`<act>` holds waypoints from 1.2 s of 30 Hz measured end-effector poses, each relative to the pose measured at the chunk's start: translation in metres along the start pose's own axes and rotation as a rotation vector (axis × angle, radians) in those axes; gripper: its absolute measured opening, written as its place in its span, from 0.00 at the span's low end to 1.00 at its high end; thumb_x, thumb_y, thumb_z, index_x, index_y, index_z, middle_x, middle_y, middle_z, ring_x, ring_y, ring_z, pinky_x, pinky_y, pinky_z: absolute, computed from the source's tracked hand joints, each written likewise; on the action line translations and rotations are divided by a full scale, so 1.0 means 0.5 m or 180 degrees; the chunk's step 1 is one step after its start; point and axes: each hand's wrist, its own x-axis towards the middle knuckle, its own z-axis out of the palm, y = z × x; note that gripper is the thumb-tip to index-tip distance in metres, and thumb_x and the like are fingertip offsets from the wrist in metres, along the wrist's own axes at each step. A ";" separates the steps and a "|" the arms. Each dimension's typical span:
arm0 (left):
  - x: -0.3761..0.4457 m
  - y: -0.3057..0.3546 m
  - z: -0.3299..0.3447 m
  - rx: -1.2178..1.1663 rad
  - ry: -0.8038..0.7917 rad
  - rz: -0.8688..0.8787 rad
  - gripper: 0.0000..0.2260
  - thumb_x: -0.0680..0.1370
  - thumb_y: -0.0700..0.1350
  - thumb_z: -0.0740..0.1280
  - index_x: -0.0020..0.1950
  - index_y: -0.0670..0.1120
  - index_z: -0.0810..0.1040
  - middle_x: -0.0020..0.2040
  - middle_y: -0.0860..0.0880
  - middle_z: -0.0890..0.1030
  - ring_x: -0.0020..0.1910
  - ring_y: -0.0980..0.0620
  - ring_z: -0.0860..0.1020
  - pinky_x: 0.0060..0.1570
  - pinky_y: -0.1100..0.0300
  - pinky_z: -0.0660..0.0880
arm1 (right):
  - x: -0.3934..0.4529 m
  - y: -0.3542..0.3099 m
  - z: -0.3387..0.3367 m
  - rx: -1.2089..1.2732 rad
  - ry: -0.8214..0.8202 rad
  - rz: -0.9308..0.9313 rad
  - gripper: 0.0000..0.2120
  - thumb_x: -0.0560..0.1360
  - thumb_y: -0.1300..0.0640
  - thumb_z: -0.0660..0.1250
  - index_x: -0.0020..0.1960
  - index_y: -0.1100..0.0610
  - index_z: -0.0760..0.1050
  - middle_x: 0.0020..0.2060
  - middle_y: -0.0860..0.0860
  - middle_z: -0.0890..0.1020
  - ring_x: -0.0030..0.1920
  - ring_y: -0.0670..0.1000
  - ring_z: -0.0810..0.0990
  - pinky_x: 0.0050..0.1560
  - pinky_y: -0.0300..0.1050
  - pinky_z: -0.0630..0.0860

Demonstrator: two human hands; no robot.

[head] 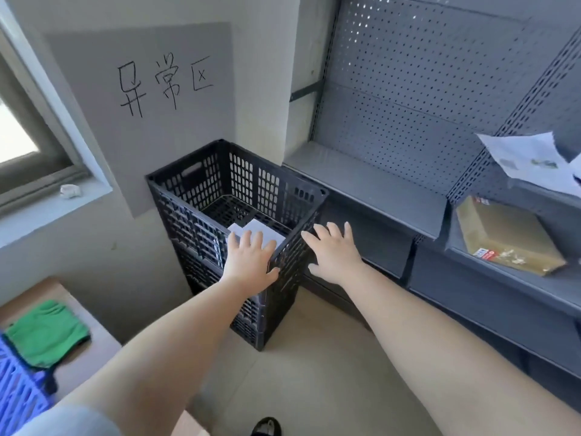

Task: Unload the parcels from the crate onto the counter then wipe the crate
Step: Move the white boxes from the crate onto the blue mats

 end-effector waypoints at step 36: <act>0.490 -0.028 0.225 -0.1974 -0.0584 -0.3053 0.31 0.77 0.59 0.65 0.77 0.53 0.61 0.73 0.49 0.66 0.72 0.45 0.61 0.68 0.48 0.63 | 0.755 0.072 0.212 0.1566 -0.1869 -0.1417 0.38 0.74 0.54 0.72 0.78 0.46 0.56 0.76 0.49 0.60 0.72 0.56 0.63 0.61 0.54 0.73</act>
